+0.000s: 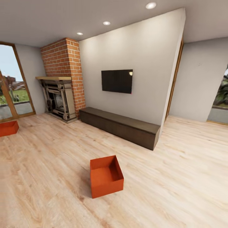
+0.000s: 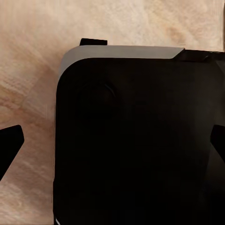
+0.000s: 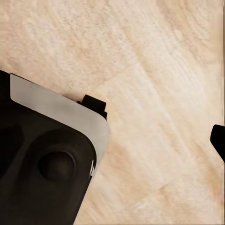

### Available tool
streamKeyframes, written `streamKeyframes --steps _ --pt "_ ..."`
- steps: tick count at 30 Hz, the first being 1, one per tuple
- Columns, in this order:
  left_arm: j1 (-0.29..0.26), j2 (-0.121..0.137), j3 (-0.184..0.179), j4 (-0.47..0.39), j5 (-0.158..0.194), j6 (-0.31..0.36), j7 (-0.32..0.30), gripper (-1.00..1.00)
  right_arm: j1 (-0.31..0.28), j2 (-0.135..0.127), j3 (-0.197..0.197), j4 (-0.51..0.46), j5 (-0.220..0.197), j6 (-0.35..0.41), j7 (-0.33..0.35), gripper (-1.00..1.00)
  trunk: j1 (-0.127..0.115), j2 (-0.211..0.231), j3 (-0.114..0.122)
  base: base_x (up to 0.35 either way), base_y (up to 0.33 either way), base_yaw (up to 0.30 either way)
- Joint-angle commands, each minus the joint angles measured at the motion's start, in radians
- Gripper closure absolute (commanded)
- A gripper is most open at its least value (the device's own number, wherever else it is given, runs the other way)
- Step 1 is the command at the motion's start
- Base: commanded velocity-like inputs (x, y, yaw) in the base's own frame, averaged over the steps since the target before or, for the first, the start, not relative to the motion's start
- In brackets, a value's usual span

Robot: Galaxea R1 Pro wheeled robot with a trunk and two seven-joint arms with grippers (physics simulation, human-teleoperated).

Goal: Move the two storage containers from the living room to the garage. In the garage, place one container on the floor and stack the other container on top of it (either order is fine).

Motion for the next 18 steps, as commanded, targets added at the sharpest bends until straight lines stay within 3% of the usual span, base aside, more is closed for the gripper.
streamKeyframes --steps 1,10,18 --pt "-0.001 0.000 0.001 0.001 0.008 -0.003 -0.002 -1.00 0.000 0.000 0.006 -0.001 -0.011 -0.002 0.004 -1.00 0.001 0.000 -0.001 0.303 -0.136 0.272" --pt "-0.001 0.000 0.001 0.001 0.008 -0.003 -0.002 -1.00 0.000 -0.002 0.006 -0.001 -0.011 -0.002 0.004 -1.00 0.001 0.000 -0.001 0.303 -0.136 0.270" --pt "-0.001 0.000 0.001 0.001 0.008 -0.003 -0.002 -1.00 0.000 -0.003 0.007 -0.001 -0.009 -0.002 0.004 -1.00 0.001 0.000 -0.001 0.303 -0.136 0.033"
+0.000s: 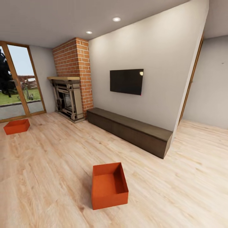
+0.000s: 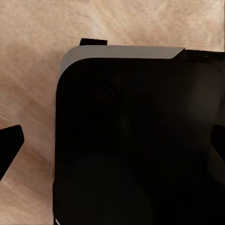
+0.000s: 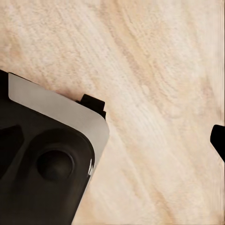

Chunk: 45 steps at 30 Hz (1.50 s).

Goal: Move the two storage containers from the living room to the garage. In the garage, place one container on the floor and stack the other container on top of it (either order is fine).

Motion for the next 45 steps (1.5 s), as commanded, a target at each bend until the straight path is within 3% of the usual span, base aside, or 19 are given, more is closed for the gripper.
streamKeyframes --steps 1,29,37,45 --pt "-0.001 0.000 0.001 0.001 0.008 -0.003 -0.002 -1.00 -0.001 0.000 0.006 0.000 -0.011 -0.002 0.005 -1.00 0.000 0.000 -0.001 0.303 -0.136 0.004" --pt "-0.001 0.000 0.001 0.001 0.008 -0.004 -0.002 -1.00 -0.001 0.001 0.008 0.000 -0.009 -0.001 0.005 -1.00 0.000 0.000 -0.001 0.277 -0.090 0.000" --pt "-0.001 0.000 0.001 0.001 0.008 -0.005 -0.002 -1.00 -0.001 0.002 0.007 0.000 -0.010 -0.001 0.005 -1.00 0.000 0.000 -0.001 0.074 0.000 0.025" --pt "-0.001 0.000 0.001 0.001 0.008 -0.005 -0.002 -1.00 -0.001 0.001 0.006 0.000 -0.010 -0.001 0.005 -1.00 0.000 0.000 -0.001 0.004 0.000 0.232"
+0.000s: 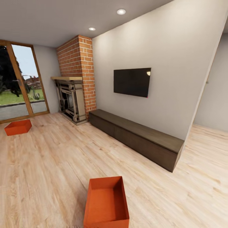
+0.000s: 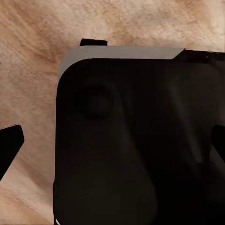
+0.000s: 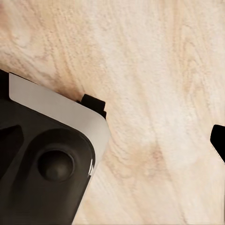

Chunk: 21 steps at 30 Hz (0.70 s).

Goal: Move the two storage containers from the living room to the garage. In the garage, place one container on the floor and stack the other container on top of it (either order is fine).

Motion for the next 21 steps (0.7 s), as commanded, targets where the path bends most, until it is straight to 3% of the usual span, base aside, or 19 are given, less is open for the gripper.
streamKeyframes --steps 1,10,21 --pt "-0.001 0.000 0.001 0.001 0.008 -0.003 -0.002 -1.00 0.000 -0.001 0.006 0.000 -0.011 -0.003 0.004 -1.00 0.000 -0.001 -0.001 0.001 0.000 0.266" --pt "-0.001 0.000 0.001 0.001 0.008 -0.003 -0.002 -1.00 0.000 -0.001 0.007 0.000 -0.010 -0.003 0.004 -1.00 0.000 -0.001 -0.001 0.016 0.000 0.236" --pt "-0.001 0.000 0.001 0.001 0.008 -0.002 -0.003 -1.00 0.000 -0.002 0.007 0.000 -0.009 -0.004 0.004 -1.00 0.000 -0.001 -0.001 0.271 -0.071 0.018"
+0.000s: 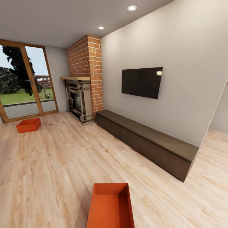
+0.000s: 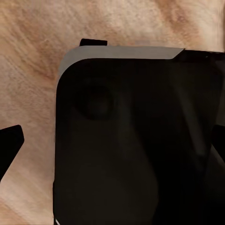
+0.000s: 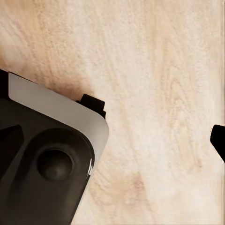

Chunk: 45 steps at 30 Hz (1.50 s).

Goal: Move the two storage containers from the living room to the garage. In the garage, place one container on the floor and stack the other container on top of it (either order is fine).

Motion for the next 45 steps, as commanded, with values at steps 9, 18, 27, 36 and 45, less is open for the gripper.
streamKeyframes --steps 9,18,27,36,45 --pt "-0.001 0.000 0.001 0.001 0.008 -0.003 -0.002 -1.00 -0.001 0.001 0.006 0.000 -0.012 -0.002 0.005 -1.00 0.001 0.000 -0.001 0.307 -0.101 0.000" --pt "-0.001 0.000 0.001 0.001 0.008 -0.003 -0.002 -1.00 -0.001 0.001 0.003 0.000 -0.012 -0.002 0.005 -1.00 0.001 0.000 -0.001 0.165 -0.051 0.130" --pt "-0.001 0.000 0.000 0.001 0.050 -0.003 -0.003 -1.00 -0.001 0.000 0.002 0.000 -0.012 -0.003 0.005 -1.00 0.001 0.000 -0.001 0.006 -0.002 0.265" --pt "-0.001 0.000 -0.001 0.001 0.063 -0.003 -0.003 -1.00 -0.001 -0.001 0.002 0.000 -0.012 -0.002 0.005 -1.00 0.001 0.000 -0.001 0.000 0.000 0.156" --pt "-0.001 0.000 -0.001 0.001 0.063 -0.003 -0.003 -1.00 -0.001 0.000 0.003 0.000 -0.012 -0.001 0.005 -1.00 0.001 0.000 -0.001 0.000 0.000 0.002"
